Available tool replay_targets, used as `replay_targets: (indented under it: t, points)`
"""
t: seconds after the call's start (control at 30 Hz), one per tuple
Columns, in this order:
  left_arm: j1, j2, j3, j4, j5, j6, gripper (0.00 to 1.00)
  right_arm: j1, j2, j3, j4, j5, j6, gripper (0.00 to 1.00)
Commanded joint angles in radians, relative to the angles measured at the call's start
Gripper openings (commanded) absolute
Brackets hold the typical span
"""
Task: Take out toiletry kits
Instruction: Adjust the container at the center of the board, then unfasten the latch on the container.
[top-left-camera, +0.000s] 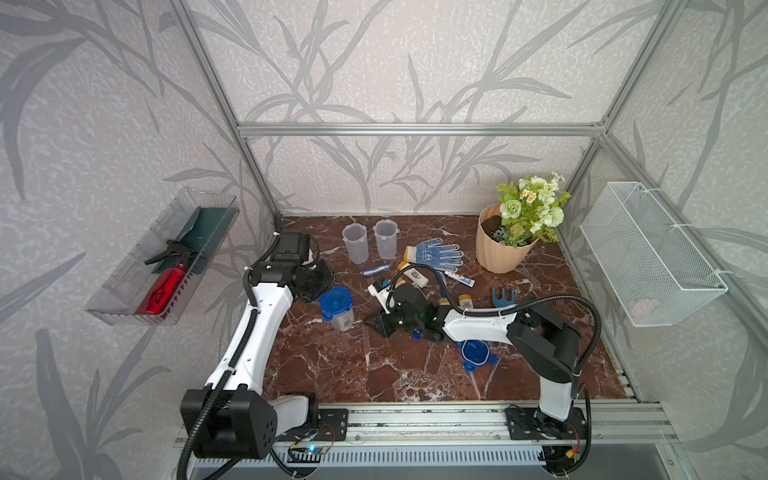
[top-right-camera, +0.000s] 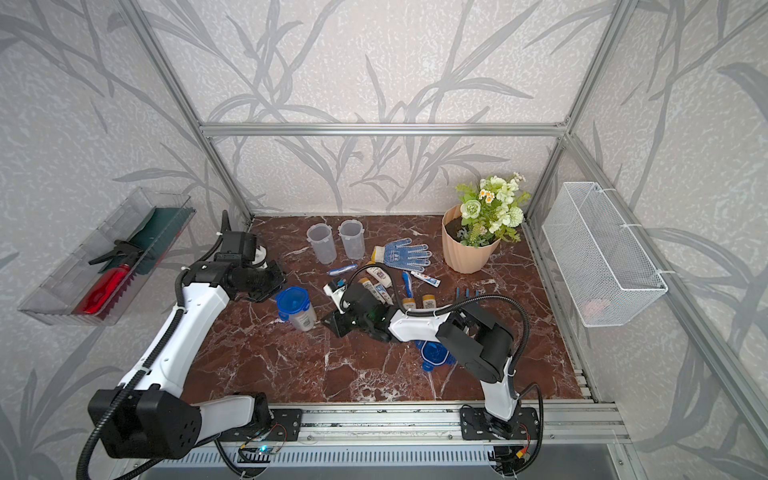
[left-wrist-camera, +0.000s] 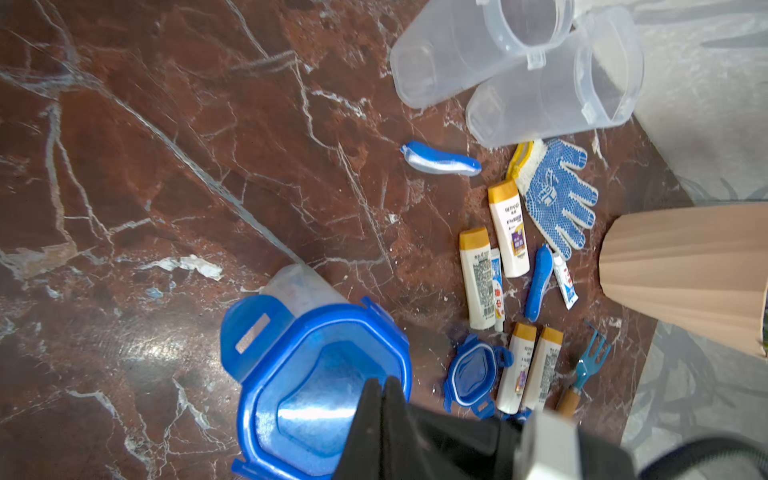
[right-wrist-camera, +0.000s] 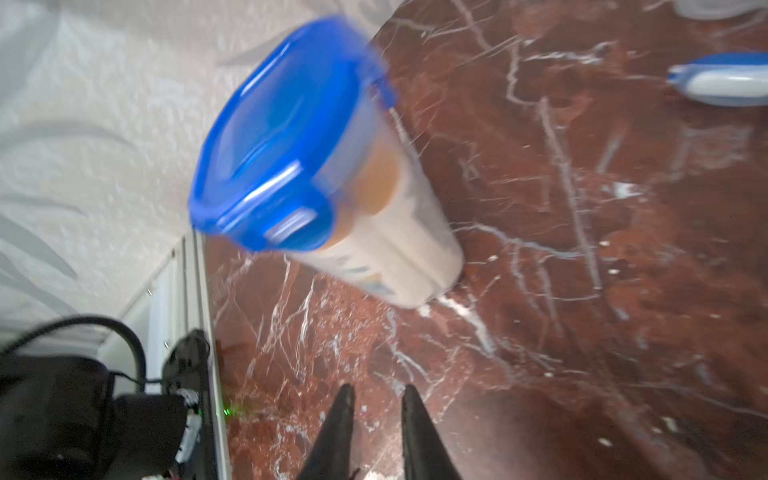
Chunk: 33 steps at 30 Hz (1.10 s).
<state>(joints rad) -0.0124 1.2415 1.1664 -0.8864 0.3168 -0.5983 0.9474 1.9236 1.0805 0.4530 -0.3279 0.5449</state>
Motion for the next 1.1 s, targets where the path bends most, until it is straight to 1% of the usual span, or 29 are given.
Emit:
replay_targets:
  t: [0.0,0.07,0.13,0.2,0.3,0.53,0.73,0.93,1.07]
  points:
    - [-0.006,-0.031,-0.036,0.012,0.066,0.026,0.0,-0.04,0.022,-0.029,0.264,-0.125,0.188,0.33]
    - [-0.01,-0.039,-0.055,0.014,0.091,0.029,0.0,-0.049,0.059,-0.028,0.37,-0.156,0.267,0.39]
    - [-0.011,-0.052,-0.077,0.013,0.096,0.032,0.0,-0.047,0.089,-0.014,0.412,-0.169,0.312,0.43]
    - [-0.012,-0.062,-0.097,0.006,0.082,0.042,0.0,-0.043,0.107,-0.009,0.451,-0.174,0.345,0.45]
    - [-0.012,-0.06,-0.127,0.003,0.066,0.051,0.0,-0.036,0.123,-0.005,0.506,-0.184,0.385,0.46]
    - [-0.011,-0.03,-0.194,0.035,0.07,0.051,0.0,-0.007,0.158,0.035,0.538,-0.207,0.431,0.46]
    - [-0.012,-0.028,-0.2,0.013,0.032,0.06,0.0,-0.003,0.217,0.08,0.585,-0.225,0.509,0.46]
    - [-0.011,-0.032,-0.207,-0.018,-0.008,0.059,0.0,0.002,0.222,0.089,0.582,-0.227,0.511,0.46]
    - [-0.012,-0.036,-0.226,-0.019,-0.022,0.048,0.0,0.001,0.236,0.091,0.635,-0.235,0.541,0.46]
